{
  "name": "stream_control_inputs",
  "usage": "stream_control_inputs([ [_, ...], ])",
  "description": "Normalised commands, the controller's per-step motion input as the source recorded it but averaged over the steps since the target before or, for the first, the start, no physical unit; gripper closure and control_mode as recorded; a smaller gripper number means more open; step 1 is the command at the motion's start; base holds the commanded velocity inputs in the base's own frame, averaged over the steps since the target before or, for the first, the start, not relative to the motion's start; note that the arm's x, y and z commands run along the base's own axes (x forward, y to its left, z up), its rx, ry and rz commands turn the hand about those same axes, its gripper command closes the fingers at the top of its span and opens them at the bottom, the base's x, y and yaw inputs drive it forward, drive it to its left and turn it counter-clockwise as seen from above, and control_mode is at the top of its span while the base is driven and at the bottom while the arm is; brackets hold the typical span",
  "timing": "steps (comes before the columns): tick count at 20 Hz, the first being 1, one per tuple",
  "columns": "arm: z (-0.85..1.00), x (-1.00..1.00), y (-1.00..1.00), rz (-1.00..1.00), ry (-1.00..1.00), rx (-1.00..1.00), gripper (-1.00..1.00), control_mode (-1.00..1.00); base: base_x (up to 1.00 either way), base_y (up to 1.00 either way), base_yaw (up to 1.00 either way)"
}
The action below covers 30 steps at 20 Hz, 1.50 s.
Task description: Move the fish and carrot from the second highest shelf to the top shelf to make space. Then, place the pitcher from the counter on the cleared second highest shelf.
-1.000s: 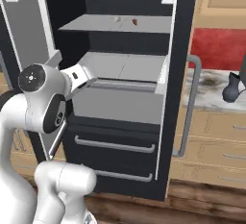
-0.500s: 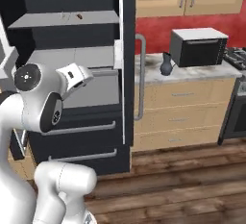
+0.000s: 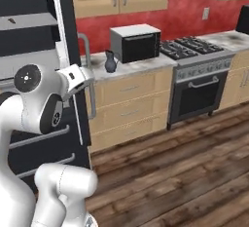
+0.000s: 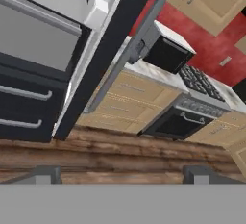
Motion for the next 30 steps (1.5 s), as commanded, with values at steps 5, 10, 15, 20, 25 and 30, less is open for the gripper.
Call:
stream_control_inputs([
  [5,0.0,0.0,0.0,0.0,0.0,0.0,-1.0,1.0,0.57,-0.52,-0.31],
  [10,0.0,0.0,0.0,0.0,0.0,0.0,-1.0,1.0,0.84,-0.56,0.05],
  [15,0.0,0.0,0.0,0.0,0.0,0.0,-1.0,1.0,0.87,-0.62,0.46],
  [20,0.0,0.0,0.0,0.0,0.0,0.0,-1.0,1.0,0.85,-0.54,0.61],
  [25,0.0,0.0,0.0,0.0,0.0,0.0,-1.0,1.0,0.89,-0.47,0.63],
  [30,0.0,0.0,0.0,0.0,0.0,0.0,-1.0,1.0,0.88,-0.39,0.61],
])
